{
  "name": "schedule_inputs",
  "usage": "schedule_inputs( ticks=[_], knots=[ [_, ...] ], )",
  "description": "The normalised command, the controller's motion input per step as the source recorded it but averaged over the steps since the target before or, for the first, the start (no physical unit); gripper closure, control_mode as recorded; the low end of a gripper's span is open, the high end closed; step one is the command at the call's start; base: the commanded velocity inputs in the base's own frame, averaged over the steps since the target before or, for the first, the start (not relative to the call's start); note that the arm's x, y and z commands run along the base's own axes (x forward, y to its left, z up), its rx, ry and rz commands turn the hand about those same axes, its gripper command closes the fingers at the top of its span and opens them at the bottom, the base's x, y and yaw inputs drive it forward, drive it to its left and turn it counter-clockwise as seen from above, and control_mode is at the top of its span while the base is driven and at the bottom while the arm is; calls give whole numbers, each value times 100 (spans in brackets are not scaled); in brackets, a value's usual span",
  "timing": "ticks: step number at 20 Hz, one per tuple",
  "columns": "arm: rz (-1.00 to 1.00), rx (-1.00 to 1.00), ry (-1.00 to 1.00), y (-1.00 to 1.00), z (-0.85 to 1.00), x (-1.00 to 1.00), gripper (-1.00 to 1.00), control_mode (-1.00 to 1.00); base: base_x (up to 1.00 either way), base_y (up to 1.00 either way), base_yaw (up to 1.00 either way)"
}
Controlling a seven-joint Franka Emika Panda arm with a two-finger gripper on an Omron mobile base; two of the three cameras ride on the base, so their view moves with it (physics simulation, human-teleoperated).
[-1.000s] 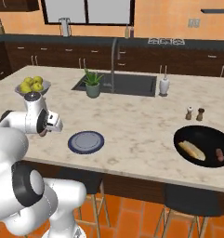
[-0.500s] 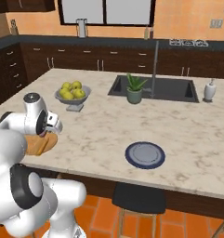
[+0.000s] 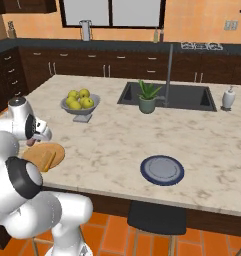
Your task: Place one bun and one sausage from the bowl on each plate.
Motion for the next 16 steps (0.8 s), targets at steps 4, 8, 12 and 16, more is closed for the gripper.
schedule_inputs(
  ticks=[4,8,12,16],
  knots=[
    [0,2,4,30,-18,-34,100,-100,0,0,0],
    [-2,-1,8,-20,-43,-4,100,-100,0,0,0],
    [-4,0,7,0,-22,18,100,-100,0,0,0],
    [-1,-4,10,4,-39,16,100,-100,0,0,0]
  ],
)
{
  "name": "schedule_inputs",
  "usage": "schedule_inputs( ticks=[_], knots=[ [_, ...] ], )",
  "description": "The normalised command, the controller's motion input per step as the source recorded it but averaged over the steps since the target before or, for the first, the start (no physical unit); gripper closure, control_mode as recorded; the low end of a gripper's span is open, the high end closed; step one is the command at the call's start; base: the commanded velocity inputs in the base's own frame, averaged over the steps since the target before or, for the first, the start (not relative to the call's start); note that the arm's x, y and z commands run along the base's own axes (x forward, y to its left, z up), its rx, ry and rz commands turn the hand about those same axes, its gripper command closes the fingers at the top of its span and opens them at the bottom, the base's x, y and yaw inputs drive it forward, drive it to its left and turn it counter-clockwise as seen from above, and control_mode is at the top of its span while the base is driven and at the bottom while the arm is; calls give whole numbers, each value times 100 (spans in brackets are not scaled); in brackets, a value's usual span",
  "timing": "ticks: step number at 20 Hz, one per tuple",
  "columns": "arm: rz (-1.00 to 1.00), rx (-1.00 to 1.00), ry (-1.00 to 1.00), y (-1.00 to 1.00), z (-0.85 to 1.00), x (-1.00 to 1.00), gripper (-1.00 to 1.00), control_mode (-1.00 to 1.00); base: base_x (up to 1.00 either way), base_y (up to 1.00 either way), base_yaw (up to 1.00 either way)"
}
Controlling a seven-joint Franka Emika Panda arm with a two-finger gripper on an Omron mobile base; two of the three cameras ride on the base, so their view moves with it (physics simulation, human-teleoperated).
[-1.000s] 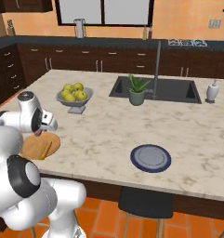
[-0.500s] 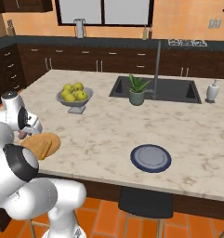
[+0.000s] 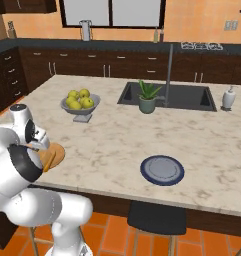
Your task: Place one bun and one sausage from the bowl on each plate.
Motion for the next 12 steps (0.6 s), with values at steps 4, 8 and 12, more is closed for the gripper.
schedule_inputs(
  ticks=[4,8,12],
  knots=[
    [0,-3,3,5,-13,16,-100,-100,0,0,0],
    [0,0,0,0,2,0,-100,-100,0,0,0],
    [-1,1,-4,-12,29,-36,-100,-100,0,0,0]
  ],
)
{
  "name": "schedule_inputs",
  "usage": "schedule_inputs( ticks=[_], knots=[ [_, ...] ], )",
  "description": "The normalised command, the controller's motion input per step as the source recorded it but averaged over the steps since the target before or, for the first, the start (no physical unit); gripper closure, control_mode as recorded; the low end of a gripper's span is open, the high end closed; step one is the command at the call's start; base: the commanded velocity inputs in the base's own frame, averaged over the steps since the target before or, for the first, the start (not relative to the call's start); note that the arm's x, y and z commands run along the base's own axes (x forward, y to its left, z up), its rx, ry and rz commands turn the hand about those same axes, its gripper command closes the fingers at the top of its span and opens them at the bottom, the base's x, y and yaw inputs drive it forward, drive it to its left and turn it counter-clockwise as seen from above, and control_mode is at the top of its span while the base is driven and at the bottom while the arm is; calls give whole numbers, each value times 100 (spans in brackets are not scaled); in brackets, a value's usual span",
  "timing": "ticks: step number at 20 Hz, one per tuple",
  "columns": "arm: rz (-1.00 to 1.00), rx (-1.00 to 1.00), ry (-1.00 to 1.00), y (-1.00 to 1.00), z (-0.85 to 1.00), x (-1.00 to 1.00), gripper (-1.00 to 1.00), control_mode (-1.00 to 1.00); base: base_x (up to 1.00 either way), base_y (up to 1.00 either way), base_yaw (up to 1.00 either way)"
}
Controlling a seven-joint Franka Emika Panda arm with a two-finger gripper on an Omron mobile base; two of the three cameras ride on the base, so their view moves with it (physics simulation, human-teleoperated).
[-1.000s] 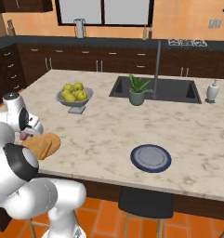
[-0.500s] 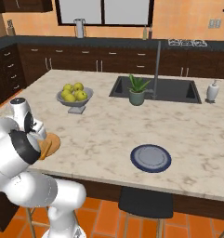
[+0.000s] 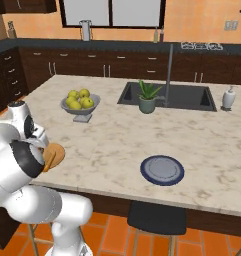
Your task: Place one bun and one sausage from the bowl on each plate.
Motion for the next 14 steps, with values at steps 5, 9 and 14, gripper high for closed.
schedule_inputs(
  ticks=[5,9,14],
  knots=[
    [-1,1,-12,-47,95,-98,-100,-100,0,0,0],
    [0,0,-14,-67,50,-75,-100,100,-25,-25,0],
    [0,0,0,0,0,0,-100,100,-98,-100,-6]
  ],
)
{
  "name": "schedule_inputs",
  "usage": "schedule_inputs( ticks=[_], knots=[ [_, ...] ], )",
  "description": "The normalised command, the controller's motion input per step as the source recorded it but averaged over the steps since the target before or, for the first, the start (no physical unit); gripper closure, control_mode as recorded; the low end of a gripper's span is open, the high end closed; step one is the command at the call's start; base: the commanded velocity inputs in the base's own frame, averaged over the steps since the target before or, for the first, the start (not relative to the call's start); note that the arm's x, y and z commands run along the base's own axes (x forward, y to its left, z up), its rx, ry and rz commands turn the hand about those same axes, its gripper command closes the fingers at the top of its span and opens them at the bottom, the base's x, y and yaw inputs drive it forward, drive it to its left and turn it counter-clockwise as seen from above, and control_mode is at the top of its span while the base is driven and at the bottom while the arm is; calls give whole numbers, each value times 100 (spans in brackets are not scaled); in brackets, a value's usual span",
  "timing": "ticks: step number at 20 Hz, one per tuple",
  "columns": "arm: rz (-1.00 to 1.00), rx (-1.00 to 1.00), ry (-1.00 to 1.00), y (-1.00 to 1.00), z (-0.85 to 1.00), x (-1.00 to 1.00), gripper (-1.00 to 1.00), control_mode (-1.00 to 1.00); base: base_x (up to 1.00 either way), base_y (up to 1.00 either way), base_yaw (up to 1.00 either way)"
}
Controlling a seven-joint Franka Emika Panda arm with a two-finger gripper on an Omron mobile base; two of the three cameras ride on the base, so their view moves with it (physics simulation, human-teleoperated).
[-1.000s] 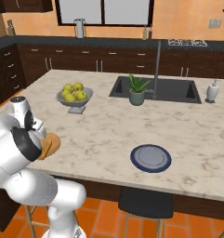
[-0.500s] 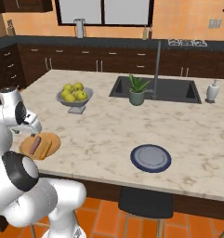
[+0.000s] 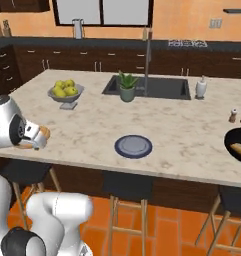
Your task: Place one bun and one sausage from the bowl on each plate.
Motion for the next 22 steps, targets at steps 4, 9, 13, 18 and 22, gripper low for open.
schedule_inputs(
  ticks=[4,9,13,18,22],
  knots=[
    [0,0,0,0,0,0,-100,100,-42,-100,-17],
    [0,0,0,0,0,0,-100,100,8,-100,-4],
    [0,0,0,0,0,0,-100,100,20,-100,-11],
    [0,0,0,0,0,0,-100,100,34,-100,-30],
    [0,0,0,0,0,0,-100,100,91,-100,-33]
  ],
)
